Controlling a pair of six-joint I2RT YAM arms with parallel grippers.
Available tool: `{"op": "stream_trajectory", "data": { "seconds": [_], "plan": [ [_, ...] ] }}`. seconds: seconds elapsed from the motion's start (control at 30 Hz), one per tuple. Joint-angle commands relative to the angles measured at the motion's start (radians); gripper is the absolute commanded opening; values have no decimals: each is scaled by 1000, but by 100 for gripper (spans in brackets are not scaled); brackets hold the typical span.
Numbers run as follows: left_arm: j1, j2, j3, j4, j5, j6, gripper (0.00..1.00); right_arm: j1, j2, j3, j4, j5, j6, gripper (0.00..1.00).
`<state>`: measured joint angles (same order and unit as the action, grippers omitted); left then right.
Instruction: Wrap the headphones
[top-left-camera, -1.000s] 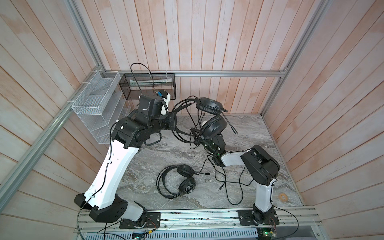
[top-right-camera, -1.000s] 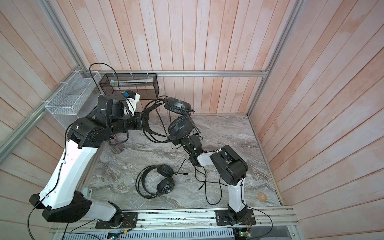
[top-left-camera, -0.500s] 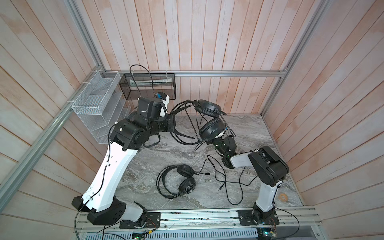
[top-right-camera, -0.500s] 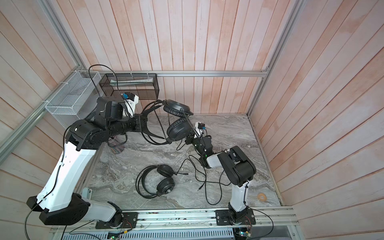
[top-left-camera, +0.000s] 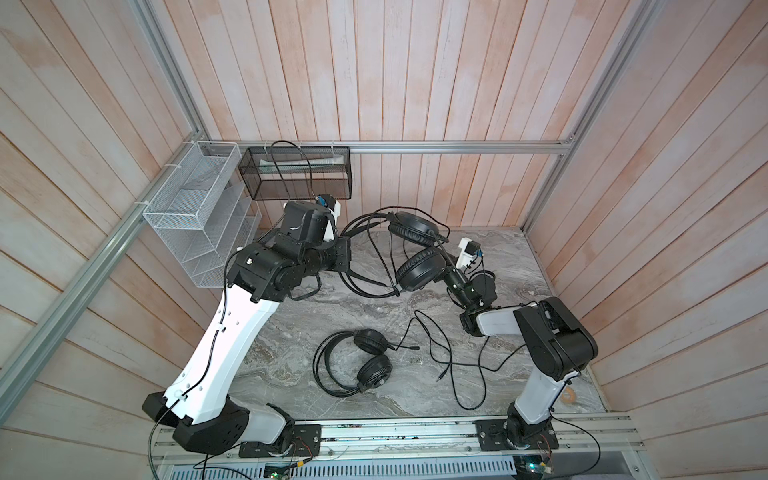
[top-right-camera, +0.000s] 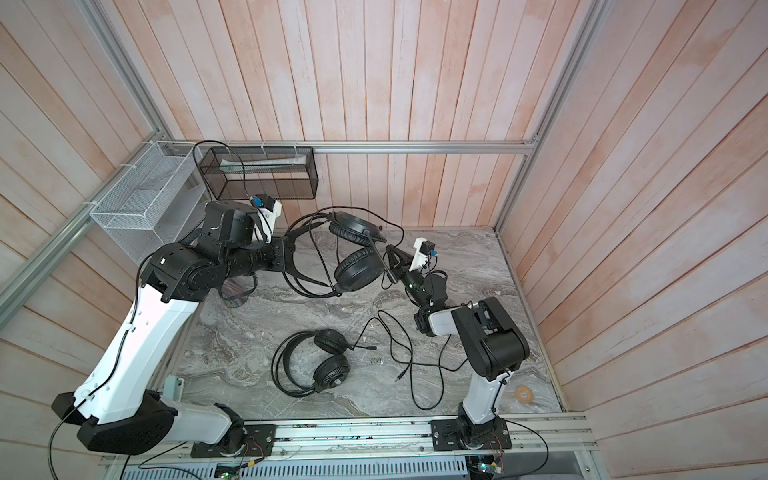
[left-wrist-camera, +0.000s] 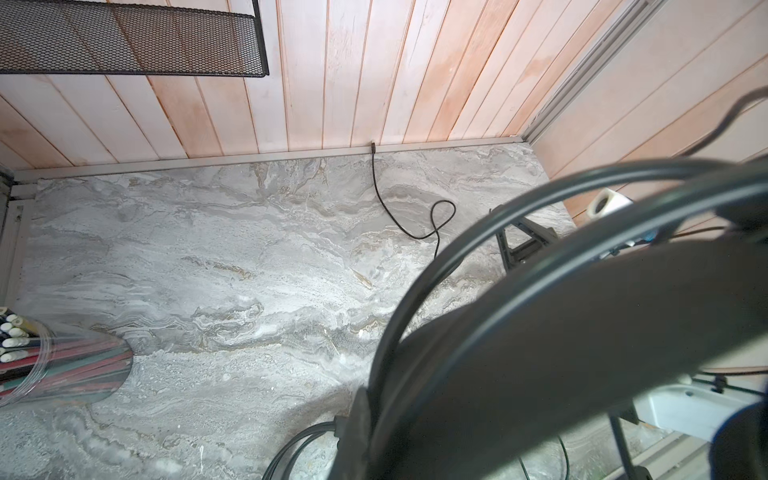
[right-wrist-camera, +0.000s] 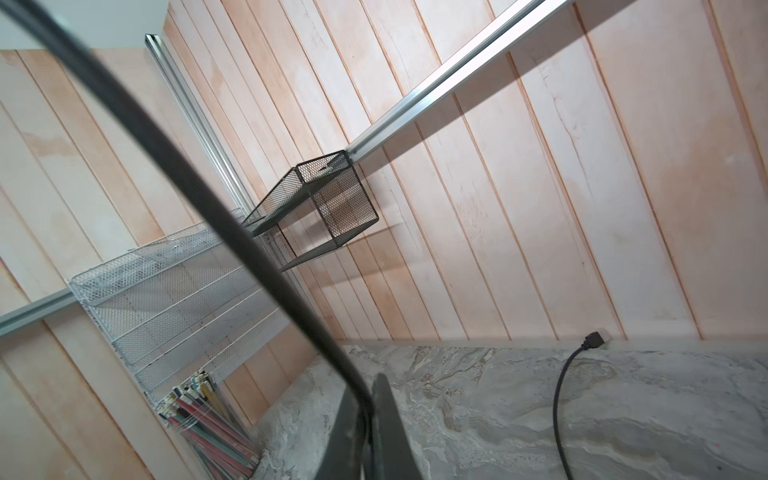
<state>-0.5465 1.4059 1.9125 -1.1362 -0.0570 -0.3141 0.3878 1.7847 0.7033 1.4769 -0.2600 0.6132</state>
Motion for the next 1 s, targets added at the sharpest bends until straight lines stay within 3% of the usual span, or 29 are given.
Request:
{"op": "stream_trajectory", "data": {
  "seconds": [0.0,0.13,0.43,0.6,0.8,0.97],
  "plan": [
    [-4,-41,-11,75,16,-4,0,-29,-73,9,32,-48,0,0],
    [-3,-52,-43,81,17,11,0,-40,-153,34,-75,-62,-68,0],
    [-4,-87,-121,95,9,41,0,-104,-199,74,-162,-104,-75,0],
    [-3,-111,-139,105,18,54,0,-126,-204,108,-235,-96,-97,0],
    [-4,-138,-164,130,57,64,0,-176,-144,236,-413,-193,-93,0],
    [-4,-173,-178,169,45,65,0,-174,-113,242,-474,-209,-105,0]
  ]
}}
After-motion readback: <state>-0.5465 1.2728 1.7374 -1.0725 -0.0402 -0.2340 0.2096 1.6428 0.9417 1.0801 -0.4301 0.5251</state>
